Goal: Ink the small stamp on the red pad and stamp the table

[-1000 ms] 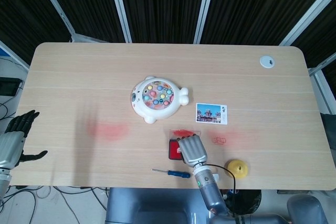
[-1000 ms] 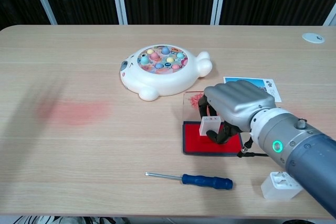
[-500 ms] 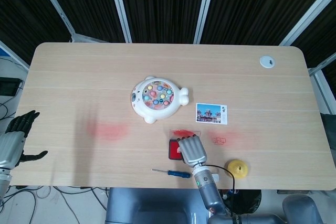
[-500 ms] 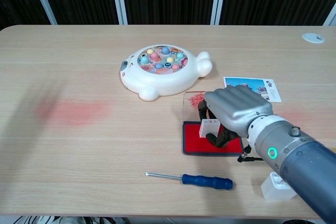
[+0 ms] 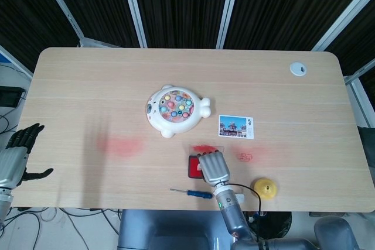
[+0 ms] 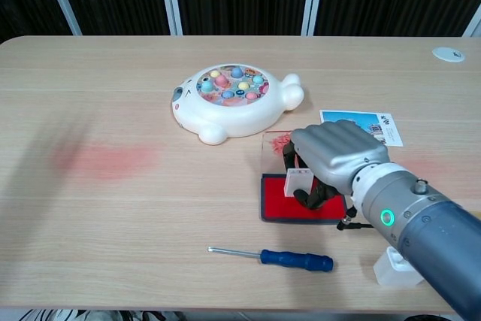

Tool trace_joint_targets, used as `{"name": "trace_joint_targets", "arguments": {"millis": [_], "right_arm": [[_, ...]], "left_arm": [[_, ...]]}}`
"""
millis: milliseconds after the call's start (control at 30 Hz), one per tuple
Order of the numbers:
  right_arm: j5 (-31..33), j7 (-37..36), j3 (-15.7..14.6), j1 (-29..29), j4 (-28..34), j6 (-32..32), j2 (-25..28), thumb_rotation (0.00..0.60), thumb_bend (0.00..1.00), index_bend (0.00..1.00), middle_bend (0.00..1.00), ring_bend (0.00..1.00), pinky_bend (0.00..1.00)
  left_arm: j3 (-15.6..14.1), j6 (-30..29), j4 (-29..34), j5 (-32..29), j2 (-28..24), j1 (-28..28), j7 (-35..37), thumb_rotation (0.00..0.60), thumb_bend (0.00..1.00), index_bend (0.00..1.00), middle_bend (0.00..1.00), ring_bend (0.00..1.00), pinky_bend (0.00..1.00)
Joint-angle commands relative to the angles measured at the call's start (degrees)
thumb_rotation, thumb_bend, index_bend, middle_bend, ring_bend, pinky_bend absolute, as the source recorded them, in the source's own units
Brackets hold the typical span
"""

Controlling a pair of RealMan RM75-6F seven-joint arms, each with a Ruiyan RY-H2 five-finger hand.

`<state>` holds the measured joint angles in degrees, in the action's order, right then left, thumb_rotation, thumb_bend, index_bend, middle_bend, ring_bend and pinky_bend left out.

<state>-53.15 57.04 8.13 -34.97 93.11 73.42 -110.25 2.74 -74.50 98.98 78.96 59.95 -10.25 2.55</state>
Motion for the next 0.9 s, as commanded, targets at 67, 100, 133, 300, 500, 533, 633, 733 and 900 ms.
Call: {"name": "trace_joint_targets", "arguments": {"millis": [67,100,133,300,500,533,633,733,900], "right_arm": [[-0.2,0.0,0.5,-0.3,0.5,0.4,0.0,0.6,0.65,0.82,0.7,0.56,0.5],[-0.3,0.1,0.6,-0.4,0.6,0.5,0.0,0.6,0.65,0.82,0.7,0.56,0.5],[-0.3,0.2,0.7,-0.4,0.7,0.5,0.0,0.6,0.65,0.82,0.7,0.56,0.5],[-0.2,0.2,0.8,-0.7,0.5,0.7,-0.5,0.6,0.65,0.82,0.7,0.56,0.5],[-0.1,-0.1,0.7,-0.8,-0.5,0.7,-1.4,0.6,0.65,0.82,0.7,0.56,0.5],[-0.1,-0.1,0.6,-0.8,-0.8,0.7,-1.6,0.6,0.65,0.82,0.7,0.56,0.5],[0.1,-0.3,0.4,-0.8,-1.7,0.5,-2.2,0.6,0.65,0.82,0.7,0.56,0.5],[0.2,-0.4,0.2,-0.8,-2.6,0.5,-2.8,0.6,0.65,0.82,0.7,0.56,0.5],[0.6,-0.6,0.0,-0.7,-3.6,0.2,-3.2,0.6,0.65,0.82,0.7,0.56,0.5]], "left_arm": [[0.0,0.0,0.0,0.0,0.0,0.0,0.0,0.6,0.0,0.0,0.0,0.0,0.0],[0.0,0.0,0.0,0.0,0.0,0.0,0.1,0.6,0.0,0.0,0.0,0.0,0.0],[0.0,0.0,0.0,0.0,0.0,0.0,0.0,0.6,0.0,0.0,0.0,0.0,0.0],[0.0,0.0,0.0,0.0,0.0,0.0,0.1,0.6,0.0,0.0,0.0,0.0,0.0],[0.0,0.1,0.0,0.0,-0.1,0.0,0.3,0.6,0.0,0.0,0.0,0.0,0.0],[0.0,0.1,0.0,0.0,-0.1,-0.1,0.3,0.6,0.0,0.0,0.0,0.0,0.0],[0.0,0.2,0.1,-0.1,-0.1,-0.1,0.4,0.6,0.0,0.0,0.0,0.0,0.0],[0.0,0.3,0.1,-0.2,-0.2,-0.1,0.4,0.6,0.0,0.0,0.0,0.0,0.0],[0.0,0.5,0.2,-0.2,-0.3,-0.2,0.5,0.6,0.0,0.0,0.0,0.0,0.0]]}}
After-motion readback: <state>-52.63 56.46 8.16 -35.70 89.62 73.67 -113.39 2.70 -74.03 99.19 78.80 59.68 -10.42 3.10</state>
